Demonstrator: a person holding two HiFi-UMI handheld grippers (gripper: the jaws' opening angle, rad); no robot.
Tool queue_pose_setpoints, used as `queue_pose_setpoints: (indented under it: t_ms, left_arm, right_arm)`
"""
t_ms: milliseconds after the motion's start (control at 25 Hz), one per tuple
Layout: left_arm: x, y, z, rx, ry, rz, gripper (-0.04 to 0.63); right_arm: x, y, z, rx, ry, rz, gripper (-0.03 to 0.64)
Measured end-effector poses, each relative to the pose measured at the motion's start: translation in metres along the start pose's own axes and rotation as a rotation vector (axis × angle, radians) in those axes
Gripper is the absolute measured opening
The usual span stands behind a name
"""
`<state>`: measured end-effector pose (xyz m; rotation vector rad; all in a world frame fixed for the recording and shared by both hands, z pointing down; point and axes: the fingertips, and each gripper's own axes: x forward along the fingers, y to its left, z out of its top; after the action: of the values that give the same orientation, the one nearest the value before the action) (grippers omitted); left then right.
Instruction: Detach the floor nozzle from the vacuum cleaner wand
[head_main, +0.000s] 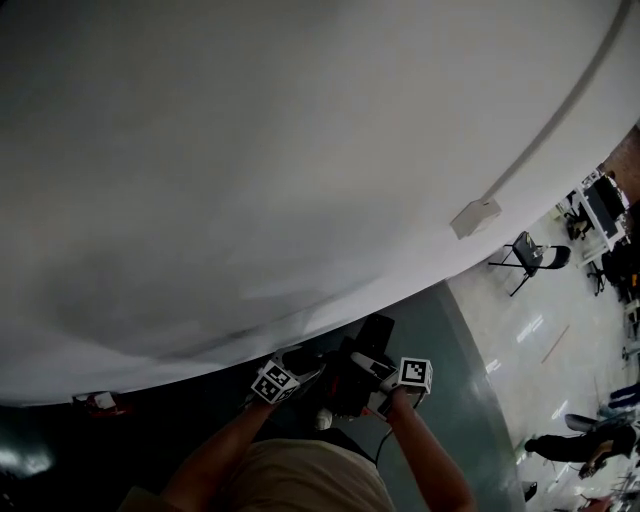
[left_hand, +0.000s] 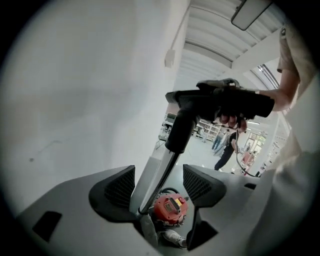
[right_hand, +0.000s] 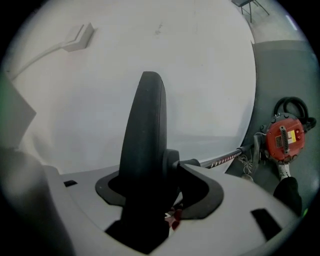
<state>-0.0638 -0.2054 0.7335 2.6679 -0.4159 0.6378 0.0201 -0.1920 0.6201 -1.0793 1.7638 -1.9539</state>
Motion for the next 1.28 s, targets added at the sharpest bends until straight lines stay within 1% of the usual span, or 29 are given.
queue_pose_setpoints:
  t_ms: [120,200,280,320,360,480,560,640,680,720,760,800,840,920,960,1000,1040,1080,1160,1200,1240,1280]
  left_arm:
    - [0.049,-0.022,-0.016,0.060,0.080,-0.064,0.295]
    - [0.076,-0.037,-0.017,0.057,0.105,-0.106,0.293]
    - [0.098,-0.047,-0.011,0.063,0.113,-0.130,0.288]
    - [0.106,-0.052,-0.009,0.085,0.117,-0.135,0.259]
    - [0.113,-0.058,-0.006,0.117,0.117,-0.139,0.207]
    - [0.127,-0.075,-0.002,0.221,0.126,-0.143,0.189]
    - [0.134,-0.084,-0.002,0.277,0.147,-0.128,0.175]
    - [0.141,-0.091,0.001,0.300,0.157,-0.108,0.170]
    - [0.143,-0.093,0.003,0.303,0.161,-0.095,0.169]
    - [0.145,-0.093,0.004,0.303,0.165,-0.081,0.168]
    - [0.145,-0.093,0.004,0.303,0.170,-0.067,0.167]
    - [0.145,-0.094,0.003,0.307,0.176,-0.055,0.166]
    - [0.143,-0.096,0.000,0.319,0.185,-0.048,0.166]
    - [0.142,-0.101,-0.004,0.367,0.214,-0.041,0.161]
    - [0.143,-0.103,-0.005,0.386,0.227,-0.041,0.160]
    - [0.145,-0.105,-0.005,0.394,0.234,-0.039,0.160]
    - [0.147,-0.105,-0.004,0.388,0.233,-0.035,0.159]
    - [0.150,-0.104,-0.003,0.373,0.229,-0.027,0.159]
    - [0.152,-0.098,0.000,0.351,0.232,-0.007,0.160]
    - [0.153,-0.095,0.001,0.347,0.239,-0.002,0.158]
    - [0.153,-0.093,0.002,0.346,0.249,-0.002,0.159]
    - [0.154,-0.093,0.002,0.349,0.257,-0.006,0.160]
  right_arm:
    - [-0.024,-0.005,0.003,0.001,-0.006,0.009,0.259]
    - [-0.038,-0.010,0.007,-0.002,-0.005,0.006,0.256]
    - [-0.049,-0.015,0.011,-0.019,0.000,-0.005,0.252]
    - [-0.055,-0.017,0.013,-0.030,0.004,-0.011,0.249]
    - [-0.061,-0.020,0.014,-0.040,0.006,-0.019,0.247]
    - [-0.083,-0.032,0.021,-0.041,0.011,-0.050,0.241]
    - [-0.096,-0.033,0.023,-0.055,0.026,-0.110,0.239]
    - [-0.105,-0.026,0.024,-0.124,0.060,-0.195,0.239]
    - [-0.107,-0.023,0.025,-0.170,0.081,-0.222,0.239]
    - [-0.108,-0.022,0.027,-0.204,0.100,-0.224,0.239]
    - [-0.108,-0.022,0.028,-0.221,0.114,-0.197,0.241]
    - [-0.108,-0.023,0.028,-0.216,0.121,-0.140,0.241]
    - [-0.109,-0.025,0.027,-0.185,0.118,-0.056,0.240]
    - [-0.114,-0.029,0.024,-0.077,0.086,0.111,0.239]
    - [-0.118,-0.032,0.025,-0.050,0.074,0.151,0.241]
    - [-0.122,-0.035,0.026,-0.058,0.075,0.147,0.242]
    - [-0.123,-0.037,0.028,-0.099,0.090,0.102,0.241]
    - [-0.123,-0.036,0.030,-0.167,0.116,0.024,0.241]
    - [-0.117,-0.027,0.032,-0.338,0.172,-0.146,0.239]
    - [-0.114,-0.023,0.034,-0.396,0.191,-0.190,0.241]
    - [-0.113,-0.022,0.036,-0.409,0.200,-0.192,0.241]
    - [-0.113,-0.023,0.039,-0.379,0.200,-0.156,0.241]
